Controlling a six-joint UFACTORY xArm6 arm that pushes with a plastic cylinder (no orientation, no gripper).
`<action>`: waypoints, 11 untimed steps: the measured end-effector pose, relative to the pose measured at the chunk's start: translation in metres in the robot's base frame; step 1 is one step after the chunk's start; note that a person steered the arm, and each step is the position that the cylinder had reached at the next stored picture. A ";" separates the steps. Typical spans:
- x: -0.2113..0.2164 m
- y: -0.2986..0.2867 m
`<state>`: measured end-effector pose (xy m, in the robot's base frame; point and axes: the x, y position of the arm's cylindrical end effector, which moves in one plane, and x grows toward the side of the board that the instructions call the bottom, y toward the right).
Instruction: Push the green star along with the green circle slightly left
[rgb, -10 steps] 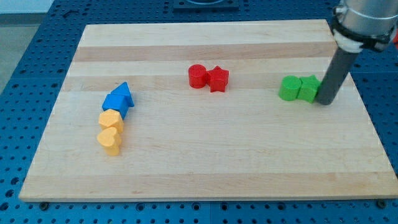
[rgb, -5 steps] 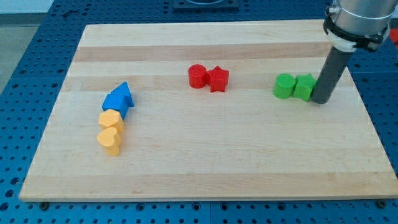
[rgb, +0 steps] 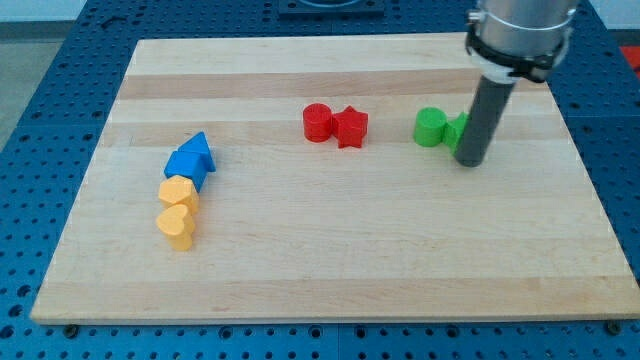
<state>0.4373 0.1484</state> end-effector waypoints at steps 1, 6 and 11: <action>0.000 0.007; -0.013 0.083; -0.058 0.052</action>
